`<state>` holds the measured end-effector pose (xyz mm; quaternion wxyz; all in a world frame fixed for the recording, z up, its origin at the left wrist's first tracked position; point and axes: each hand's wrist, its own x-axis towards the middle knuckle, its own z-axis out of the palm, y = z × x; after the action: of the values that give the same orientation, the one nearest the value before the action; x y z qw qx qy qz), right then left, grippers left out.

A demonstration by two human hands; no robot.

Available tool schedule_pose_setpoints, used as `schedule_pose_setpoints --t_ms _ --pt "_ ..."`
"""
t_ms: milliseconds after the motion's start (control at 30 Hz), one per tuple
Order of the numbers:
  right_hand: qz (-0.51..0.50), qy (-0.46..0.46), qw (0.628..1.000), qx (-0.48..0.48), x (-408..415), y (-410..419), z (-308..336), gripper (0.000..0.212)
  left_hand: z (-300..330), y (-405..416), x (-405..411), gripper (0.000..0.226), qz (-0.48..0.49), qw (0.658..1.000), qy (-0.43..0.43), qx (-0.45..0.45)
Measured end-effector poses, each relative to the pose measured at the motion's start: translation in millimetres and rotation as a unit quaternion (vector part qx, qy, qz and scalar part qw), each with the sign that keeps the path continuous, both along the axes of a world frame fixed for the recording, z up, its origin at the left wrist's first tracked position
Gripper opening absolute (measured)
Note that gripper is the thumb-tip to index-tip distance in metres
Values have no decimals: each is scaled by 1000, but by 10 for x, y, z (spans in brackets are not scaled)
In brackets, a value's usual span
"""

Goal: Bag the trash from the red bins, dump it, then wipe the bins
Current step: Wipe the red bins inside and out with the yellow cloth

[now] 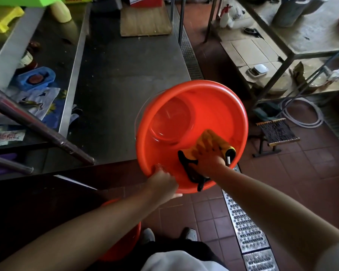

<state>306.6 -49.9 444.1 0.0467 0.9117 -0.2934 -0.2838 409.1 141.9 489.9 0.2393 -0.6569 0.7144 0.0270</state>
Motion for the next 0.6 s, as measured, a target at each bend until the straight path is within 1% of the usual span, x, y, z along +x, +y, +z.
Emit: schedule_pose_setpoints --t_ms 33,100,133,167,200,267,333,367,400,433,500,533,567,600 --pt "-21 1 1000 13 54 71 -20 79 -8 -14 9 71 7 1000 -2 2" --pt "-45 -31 994 95 122 283 -111 79 1 -3 40 76 23 1000 -10 6" --pt "-33 -57 989 135 115 371 -153 77 -1 26 64 78 27 999 -16 16" --pt "-6 -78 985 156 85 404 -176 76 3 59 85 76 26 999 -22 28" --pt "28 -92 983 155 51 361 -184 75 10 97 101 68 23 999 -34 36" --pt "65 -75 989 114 -2 169 -180 74 67 138 85 51 20 997 -62 40" --pt "34 -37 997 51 -14 0 -179 72 41 138 39 48 12 997 -57 54" --pt "7 -25 999 30 13 -14 -193 73 16 123 18 49 2 997 -61 47" --pt "-23 -25 999 33 59 38 -213 73 -14 107 3 50 -8 997 -67 33" --pt "-54 -38 996 63 112 138 -252 75 -13 87 -15 51 -13 997 -71 29" --pt "-80 -80 979 168 191 370 -341 77 -47 85 -22 61 -6 998 -66 23" --pt "-64 -100 971 205 191 437 -372 76 -51 88 -17 69 8 997 -77 20" --pt "-37 -116 969 216 174 427 -390 74 -29 78 -26 71 13 996 -92 11" --pt "-11 -120 971 206 151 346 -392 73 -14 80 -24 70 5 995 -98 8"
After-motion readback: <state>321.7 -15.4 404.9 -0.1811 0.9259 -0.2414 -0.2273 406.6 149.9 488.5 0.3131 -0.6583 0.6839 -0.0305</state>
